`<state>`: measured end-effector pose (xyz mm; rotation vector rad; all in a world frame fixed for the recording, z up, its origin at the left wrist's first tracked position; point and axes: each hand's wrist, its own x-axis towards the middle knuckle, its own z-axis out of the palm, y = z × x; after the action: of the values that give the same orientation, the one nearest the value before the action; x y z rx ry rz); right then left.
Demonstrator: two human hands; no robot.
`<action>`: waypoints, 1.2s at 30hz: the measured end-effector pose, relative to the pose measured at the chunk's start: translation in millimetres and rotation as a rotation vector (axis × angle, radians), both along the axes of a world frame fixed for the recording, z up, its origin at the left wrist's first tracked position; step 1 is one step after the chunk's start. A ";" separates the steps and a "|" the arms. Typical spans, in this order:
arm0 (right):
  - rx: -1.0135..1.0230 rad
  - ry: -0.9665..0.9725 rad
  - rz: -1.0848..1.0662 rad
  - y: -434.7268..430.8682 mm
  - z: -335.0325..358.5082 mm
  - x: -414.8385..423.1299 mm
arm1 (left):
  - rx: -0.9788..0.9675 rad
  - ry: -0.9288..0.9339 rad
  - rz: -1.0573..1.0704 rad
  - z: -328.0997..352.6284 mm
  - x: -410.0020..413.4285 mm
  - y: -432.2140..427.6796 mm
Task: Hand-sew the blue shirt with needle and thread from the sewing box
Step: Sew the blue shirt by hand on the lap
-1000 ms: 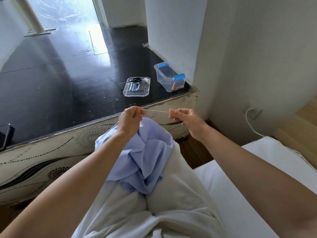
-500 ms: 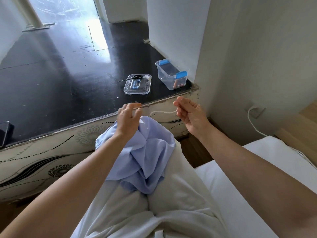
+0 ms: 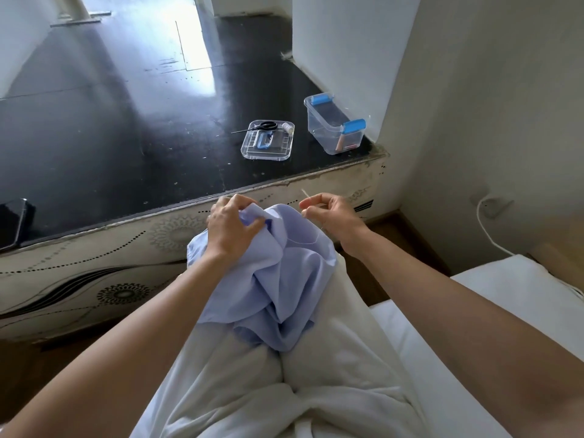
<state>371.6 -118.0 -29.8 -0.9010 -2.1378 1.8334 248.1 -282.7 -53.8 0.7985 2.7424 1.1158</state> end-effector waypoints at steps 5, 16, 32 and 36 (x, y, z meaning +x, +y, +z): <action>0.128 -0.003 0.156 -16.7 -16.1 -19.4 | 0.184 0.120 -0.126 -0.3 -0.5 -5.6; 0.377 0.145 0.045 -15.3 -33.4 -20.0 | 0.132 -0.120 -0.089 -4.5 -0.8 -4.3; 0.021 0.211 0.217 -0.1 0.7 -18.1 | 0.270 -0.229 -0.548 28.9 10.5 3.0; 0.003 0.068 0.302 -2.5 1.8 -20.8 | 0.308 -0.261 -0.546 34.6 13.8 4.7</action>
<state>350.8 -120.4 -28.0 -0.5282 -2.3369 1.9594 261.9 -278.0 -19.2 1.2358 1.9848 1.3951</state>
